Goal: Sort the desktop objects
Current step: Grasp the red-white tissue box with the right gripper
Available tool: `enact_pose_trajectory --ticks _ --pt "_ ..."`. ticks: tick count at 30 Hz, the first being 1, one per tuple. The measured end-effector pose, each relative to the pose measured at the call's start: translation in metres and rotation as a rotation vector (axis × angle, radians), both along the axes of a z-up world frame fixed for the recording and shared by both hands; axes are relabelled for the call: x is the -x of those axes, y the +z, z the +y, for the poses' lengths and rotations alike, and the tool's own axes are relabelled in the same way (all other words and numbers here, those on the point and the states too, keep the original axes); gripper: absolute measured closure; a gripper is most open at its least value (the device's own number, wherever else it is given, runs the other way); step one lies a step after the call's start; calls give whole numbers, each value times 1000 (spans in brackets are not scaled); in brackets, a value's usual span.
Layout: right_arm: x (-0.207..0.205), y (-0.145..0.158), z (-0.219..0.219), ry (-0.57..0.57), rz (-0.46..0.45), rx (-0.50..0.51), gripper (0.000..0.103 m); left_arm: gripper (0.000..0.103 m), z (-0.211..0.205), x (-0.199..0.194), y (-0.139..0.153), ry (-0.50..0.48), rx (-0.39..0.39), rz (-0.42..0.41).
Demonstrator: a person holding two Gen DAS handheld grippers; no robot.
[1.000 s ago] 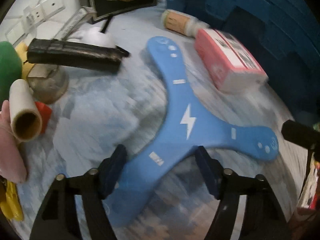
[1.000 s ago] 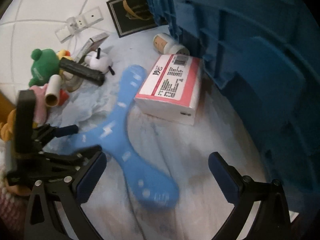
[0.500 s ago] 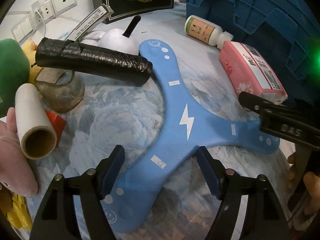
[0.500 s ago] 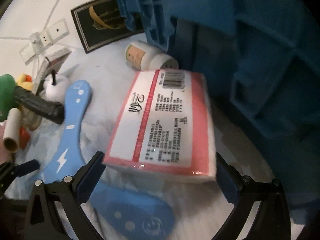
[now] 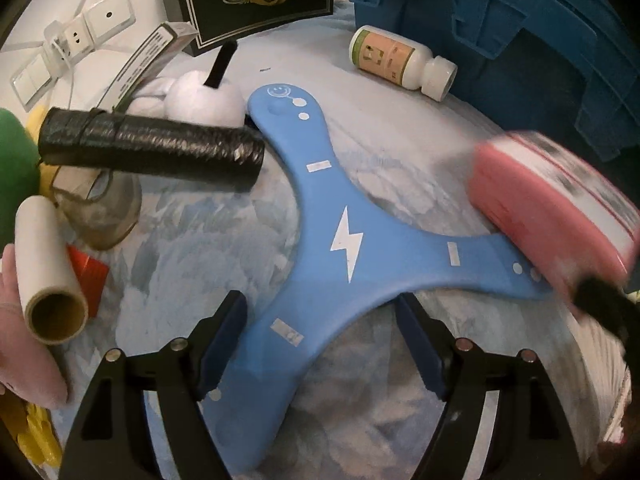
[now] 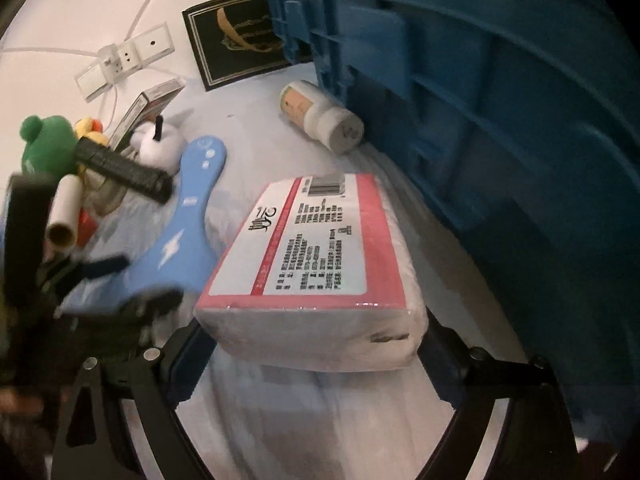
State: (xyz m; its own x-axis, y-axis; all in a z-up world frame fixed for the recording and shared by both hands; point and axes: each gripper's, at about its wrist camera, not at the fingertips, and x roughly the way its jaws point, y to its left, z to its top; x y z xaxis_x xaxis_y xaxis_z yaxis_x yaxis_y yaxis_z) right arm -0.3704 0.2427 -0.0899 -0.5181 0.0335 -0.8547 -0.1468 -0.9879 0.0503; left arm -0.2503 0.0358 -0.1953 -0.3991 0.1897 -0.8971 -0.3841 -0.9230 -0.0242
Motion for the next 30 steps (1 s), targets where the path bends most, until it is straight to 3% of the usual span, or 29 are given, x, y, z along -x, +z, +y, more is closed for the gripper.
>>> enact_pose_trajectory --ticks 7,14,20,25,27,29,30 --pt "-49 2 16 4 -36 -46 11 56 -13 -35 9 56 -15 -9" --pt "-69 -15 48 -51 -115 -1 10 61 -53 -113 15 189 -7 -65" --pt "-79 -15 35 41 -128 35 0 61 -86 -165 22 244 14 -88" --pt "-80 -11 26 88 -122 33 0 58 -72 -156 28 269 27 -60" --pt "-79 -10 28 85 -120 38 0 53 -60 -144 32 254 45 -29" --pt "-78 -9 29 83 -112 36 0 34 -46 -128 30 230 81 -3" --pt "-77 -8 29 85 -111 36 0 32 -42 -124 28 220 100 5"
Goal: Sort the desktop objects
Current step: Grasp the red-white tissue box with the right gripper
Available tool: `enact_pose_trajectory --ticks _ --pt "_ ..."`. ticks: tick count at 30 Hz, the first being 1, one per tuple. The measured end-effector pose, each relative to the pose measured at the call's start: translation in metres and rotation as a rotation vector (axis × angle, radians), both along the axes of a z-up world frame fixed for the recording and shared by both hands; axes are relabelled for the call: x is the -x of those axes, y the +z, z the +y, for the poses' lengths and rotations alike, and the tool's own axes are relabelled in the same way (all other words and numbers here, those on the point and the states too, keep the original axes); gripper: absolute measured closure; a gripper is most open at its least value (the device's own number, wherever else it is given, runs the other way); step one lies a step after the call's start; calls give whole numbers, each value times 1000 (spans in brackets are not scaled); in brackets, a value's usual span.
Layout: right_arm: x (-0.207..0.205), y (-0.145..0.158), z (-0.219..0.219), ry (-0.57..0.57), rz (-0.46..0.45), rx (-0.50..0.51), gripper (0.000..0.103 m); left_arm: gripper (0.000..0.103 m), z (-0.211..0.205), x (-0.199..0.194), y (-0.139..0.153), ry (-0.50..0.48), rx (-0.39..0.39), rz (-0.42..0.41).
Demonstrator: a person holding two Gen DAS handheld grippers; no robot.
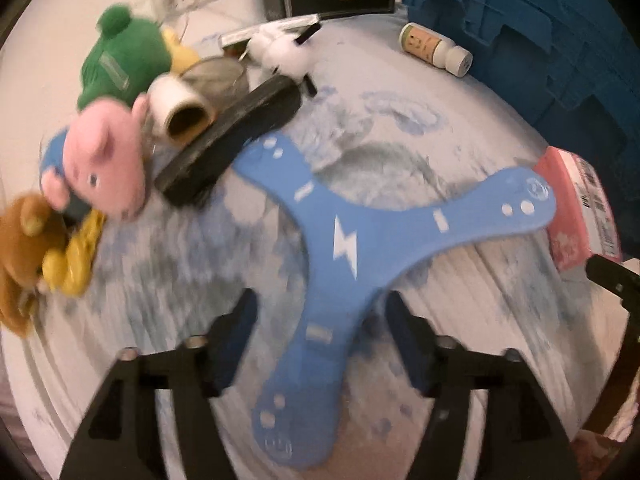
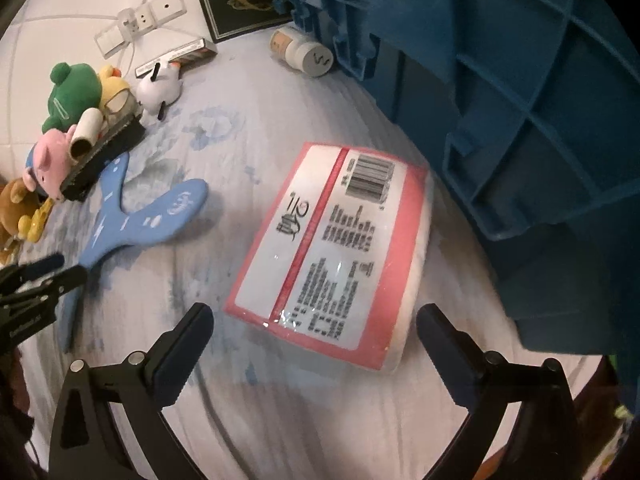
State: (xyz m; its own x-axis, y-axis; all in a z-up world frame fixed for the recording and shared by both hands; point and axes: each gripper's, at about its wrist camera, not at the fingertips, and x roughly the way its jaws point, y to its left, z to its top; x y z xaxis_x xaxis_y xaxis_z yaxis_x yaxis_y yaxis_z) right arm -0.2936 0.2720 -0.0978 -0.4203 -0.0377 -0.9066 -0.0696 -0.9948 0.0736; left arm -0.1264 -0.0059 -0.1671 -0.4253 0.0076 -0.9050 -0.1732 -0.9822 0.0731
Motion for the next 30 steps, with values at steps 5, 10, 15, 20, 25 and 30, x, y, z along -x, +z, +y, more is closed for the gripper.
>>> enact_pose_trajectory --ticks 5,10,15,20,25,30 --pt "5 -3 3 -7 -18 6 0 30 22 27 -23 -35 37 -41" --pt "12 -11 7 -32 -40 12 0 25 23 40 -28 8 -7 -32" --pt "23 -18 9 -61 -50 -3 0 52 28 41 -25 1 -61 -23" --pt "28 -22 9 -59 -53 -27 5 63 25 32 -10 10 -81 4" --pt "17 -1 -4 13 9 -36 8 85 17 27 19 30 -107 76" --pt "0 39 -23 101 110 -28 8 95 15 14 58 43 -140 156"
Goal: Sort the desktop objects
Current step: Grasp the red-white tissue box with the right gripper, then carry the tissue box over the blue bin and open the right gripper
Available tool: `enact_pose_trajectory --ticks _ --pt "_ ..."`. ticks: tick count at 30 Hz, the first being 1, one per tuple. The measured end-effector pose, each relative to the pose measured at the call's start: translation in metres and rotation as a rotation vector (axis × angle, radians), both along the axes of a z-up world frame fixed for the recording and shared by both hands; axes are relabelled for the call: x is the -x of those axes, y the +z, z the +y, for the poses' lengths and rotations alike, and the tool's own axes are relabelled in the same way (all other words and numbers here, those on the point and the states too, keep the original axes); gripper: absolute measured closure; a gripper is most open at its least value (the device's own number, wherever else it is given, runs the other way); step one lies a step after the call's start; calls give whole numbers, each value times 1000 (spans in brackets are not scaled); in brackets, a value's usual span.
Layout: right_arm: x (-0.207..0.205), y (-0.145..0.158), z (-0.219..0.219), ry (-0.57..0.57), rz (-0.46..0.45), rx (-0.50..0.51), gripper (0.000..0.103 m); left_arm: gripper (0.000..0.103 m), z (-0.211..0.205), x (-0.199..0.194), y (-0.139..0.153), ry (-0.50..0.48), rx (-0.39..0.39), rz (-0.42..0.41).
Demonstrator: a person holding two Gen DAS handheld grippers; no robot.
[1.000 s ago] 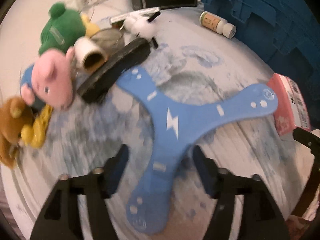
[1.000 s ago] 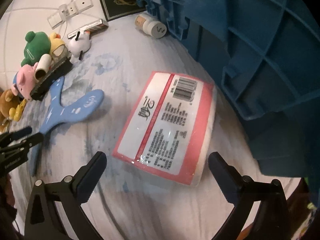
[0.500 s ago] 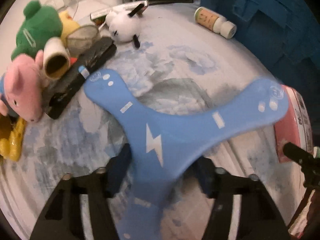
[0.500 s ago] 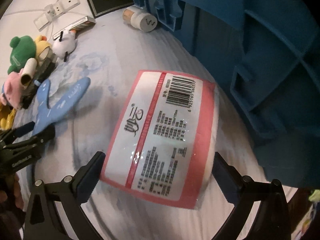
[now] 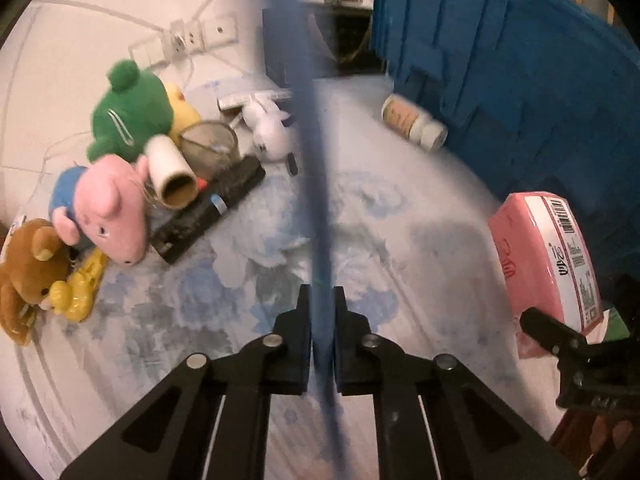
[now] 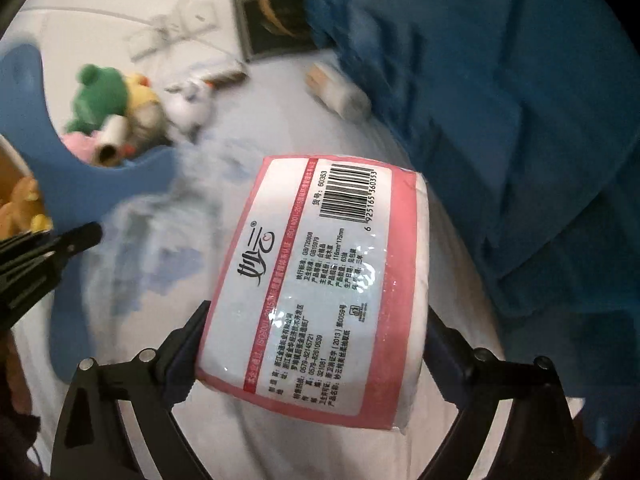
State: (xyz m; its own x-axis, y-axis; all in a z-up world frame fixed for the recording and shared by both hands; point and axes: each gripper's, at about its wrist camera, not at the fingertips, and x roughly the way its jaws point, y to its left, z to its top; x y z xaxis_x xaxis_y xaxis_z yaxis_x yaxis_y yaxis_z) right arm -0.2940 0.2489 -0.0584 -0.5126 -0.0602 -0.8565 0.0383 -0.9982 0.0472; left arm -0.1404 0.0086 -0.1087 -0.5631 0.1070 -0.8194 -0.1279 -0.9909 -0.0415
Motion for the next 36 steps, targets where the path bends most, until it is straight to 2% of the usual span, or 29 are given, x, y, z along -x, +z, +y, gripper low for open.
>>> enact_pose_trajectory --ticks 10,22,27,30,31,33,34,35,36 --pt "-39 96 -17 87 227 21 8 95 5 -45 82 -5 -12 201" --pt "-100 220 15 80 528 -9 8 95 47 -80 200 -53 -68 488" --pt "-110 257 52 24 594 -52 8 95 73 -75 220 -58 -71 528" --pt "-112 265 77 -27 605 -81 8 94 78 -65 206 -39 -35 470" --pt "-111 266 89 -50 600 -75 8 89 77 -62 197 -32 -31 440" --pt "-111 266 116 -99 586 -59 8 66 74 -53 168 -25 -9 347" --pt "-114 269 128 -120 581 -62 8 41 71 -51 151 -15 10 299" --pt "-115 269 138 -140 574 -66 8 30 69 -53 133 -4 24 265" --pt "-114 268 147 -159 565 -70 8 30 67 -54 120 0 37 233"
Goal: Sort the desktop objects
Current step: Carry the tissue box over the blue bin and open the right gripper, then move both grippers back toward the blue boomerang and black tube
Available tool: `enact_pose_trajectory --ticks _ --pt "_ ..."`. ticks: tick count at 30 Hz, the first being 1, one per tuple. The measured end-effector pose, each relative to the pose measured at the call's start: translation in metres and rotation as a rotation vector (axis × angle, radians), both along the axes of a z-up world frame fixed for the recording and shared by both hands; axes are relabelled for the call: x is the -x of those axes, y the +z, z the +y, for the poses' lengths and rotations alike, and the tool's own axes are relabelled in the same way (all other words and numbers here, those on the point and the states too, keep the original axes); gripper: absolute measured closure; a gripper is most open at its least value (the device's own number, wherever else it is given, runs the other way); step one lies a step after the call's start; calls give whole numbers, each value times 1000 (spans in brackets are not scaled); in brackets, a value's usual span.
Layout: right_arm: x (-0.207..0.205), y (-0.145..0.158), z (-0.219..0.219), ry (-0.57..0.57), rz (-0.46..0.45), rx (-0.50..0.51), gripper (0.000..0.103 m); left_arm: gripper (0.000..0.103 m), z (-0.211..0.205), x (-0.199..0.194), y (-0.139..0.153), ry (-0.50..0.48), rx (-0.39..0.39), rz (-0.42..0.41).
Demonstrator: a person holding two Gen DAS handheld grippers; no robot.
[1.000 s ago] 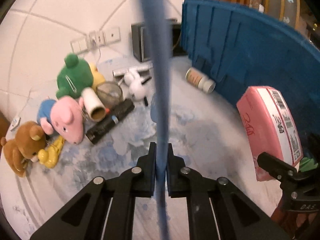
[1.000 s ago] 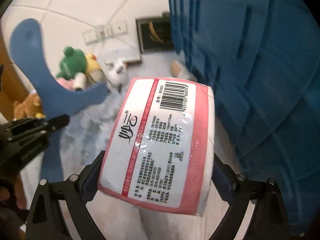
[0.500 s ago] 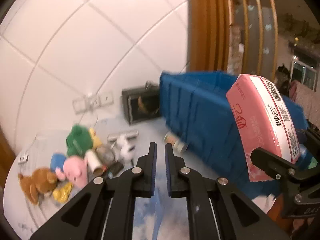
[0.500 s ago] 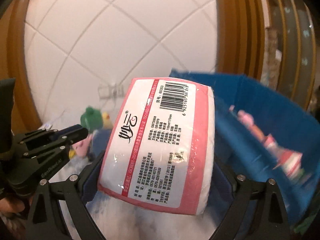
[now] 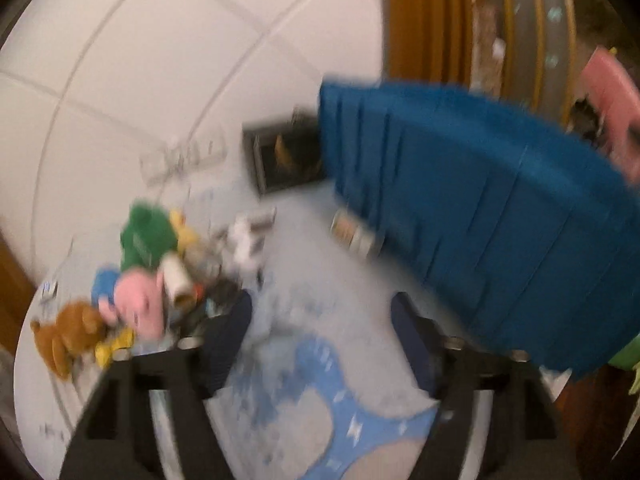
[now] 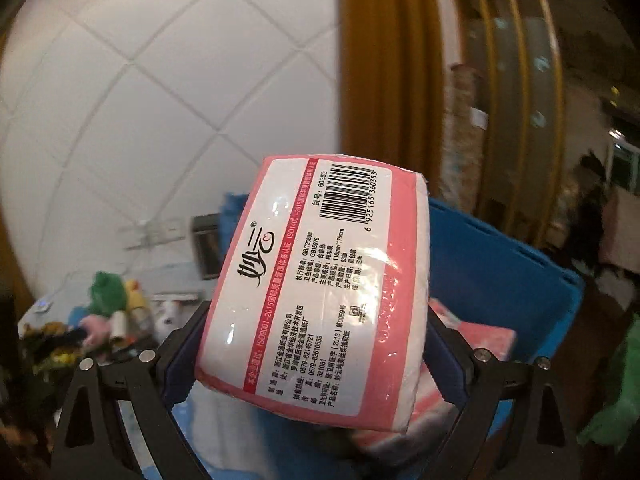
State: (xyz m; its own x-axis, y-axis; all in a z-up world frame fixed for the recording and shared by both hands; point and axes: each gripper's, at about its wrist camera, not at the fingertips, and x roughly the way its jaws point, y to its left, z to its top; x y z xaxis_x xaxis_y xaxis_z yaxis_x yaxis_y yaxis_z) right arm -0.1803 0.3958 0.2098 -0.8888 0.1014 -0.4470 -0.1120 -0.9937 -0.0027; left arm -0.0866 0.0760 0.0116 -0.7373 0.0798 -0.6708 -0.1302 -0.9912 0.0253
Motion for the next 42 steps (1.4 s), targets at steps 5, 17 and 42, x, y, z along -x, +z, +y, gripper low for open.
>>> enact_pose_trajectory --ticks 5,17,42 --pt "-2 -10 36 -67 -67 21 8 30 -3 -6 -78 -22 9 -217" --pt "-8 -13 51 -33 -62 50 2 30 2 -17 -150 42 -44 -402" --pt "21 -144 -130 636 -399 75 56 30 -65 -33 -181 221 -1 -451"
